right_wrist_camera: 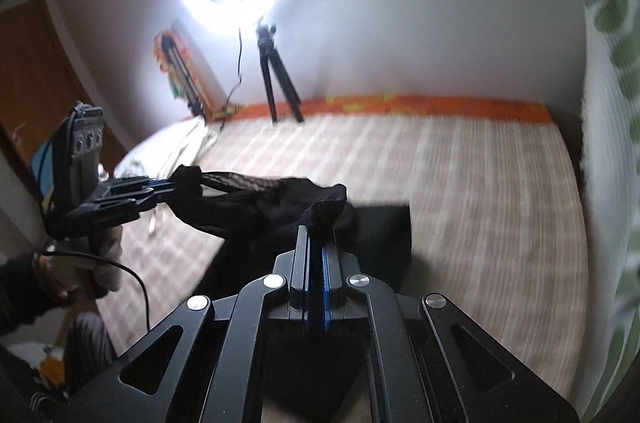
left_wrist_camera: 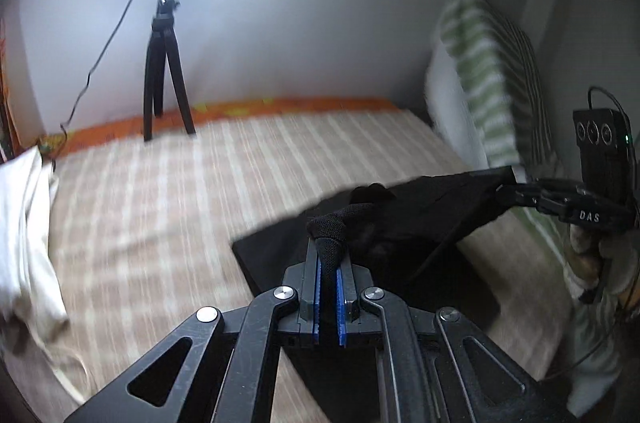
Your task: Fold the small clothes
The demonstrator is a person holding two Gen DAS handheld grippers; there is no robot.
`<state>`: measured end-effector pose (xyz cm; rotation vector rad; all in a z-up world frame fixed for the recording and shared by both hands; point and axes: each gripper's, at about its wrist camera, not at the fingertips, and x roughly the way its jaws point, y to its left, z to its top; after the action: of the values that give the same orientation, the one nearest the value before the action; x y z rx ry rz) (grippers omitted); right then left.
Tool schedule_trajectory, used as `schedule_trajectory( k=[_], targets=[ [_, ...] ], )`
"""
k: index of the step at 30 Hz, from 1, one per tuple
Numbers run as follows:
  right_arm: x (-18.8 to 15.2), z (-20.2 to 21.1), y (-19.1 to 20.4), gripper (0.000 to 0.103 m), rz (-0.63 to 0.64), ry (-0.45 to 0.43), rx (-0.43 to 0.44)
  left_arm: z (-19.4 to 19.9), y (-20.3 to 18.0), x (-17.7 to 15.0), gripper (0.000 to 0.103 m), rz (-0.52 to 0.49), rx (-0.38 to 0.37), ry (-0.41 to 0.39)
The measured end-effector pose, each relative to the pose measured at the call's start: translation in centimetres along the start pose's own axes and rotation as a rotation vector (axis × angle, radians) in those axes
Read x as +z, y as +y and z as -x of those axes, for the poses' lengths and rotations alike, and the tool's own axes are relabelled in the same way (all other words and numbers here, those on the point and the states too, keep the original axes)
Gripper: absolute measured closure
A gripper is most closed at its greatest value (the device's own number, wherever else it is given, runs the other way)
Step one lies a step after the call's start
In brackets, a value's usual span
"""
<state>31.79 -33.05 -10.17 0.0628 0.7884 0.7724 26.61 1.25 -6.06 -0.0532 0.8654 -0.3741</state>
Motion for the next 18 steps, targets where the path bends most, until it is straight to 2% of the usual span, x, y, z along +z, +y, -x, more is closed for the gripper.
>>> schedule_trajectory(
  k=[8, 12, 16, 18],
  targets=[
    [-7.3, 0.6, 1.2, 0.100, 0.039, 0.071, -0.068, 1.5, -1.7, -6.3, 0.099, -0.049, 0.001, 0.095],
    [-9.0, 1.7, 1.5, 0.098, 0.070, 0.076, -0.112, 3.8, -1.7, -8.0, 0.081, -0.064, -0.003, 0.110],
    [-10.6, 3.8, 1.1, 0.096, 0.054, 0.079, -0.133, 6.4, -1.2, -8.8, 0.071, -0.050, -0.004, 0.103],
    [-11.0, 4.9, 0.8, 0.095, 0.017, 0.068, -0.110, 7.2, -0.7, -9.1, 0.068, -0.009, -0.022, 0.099]
  ],
)
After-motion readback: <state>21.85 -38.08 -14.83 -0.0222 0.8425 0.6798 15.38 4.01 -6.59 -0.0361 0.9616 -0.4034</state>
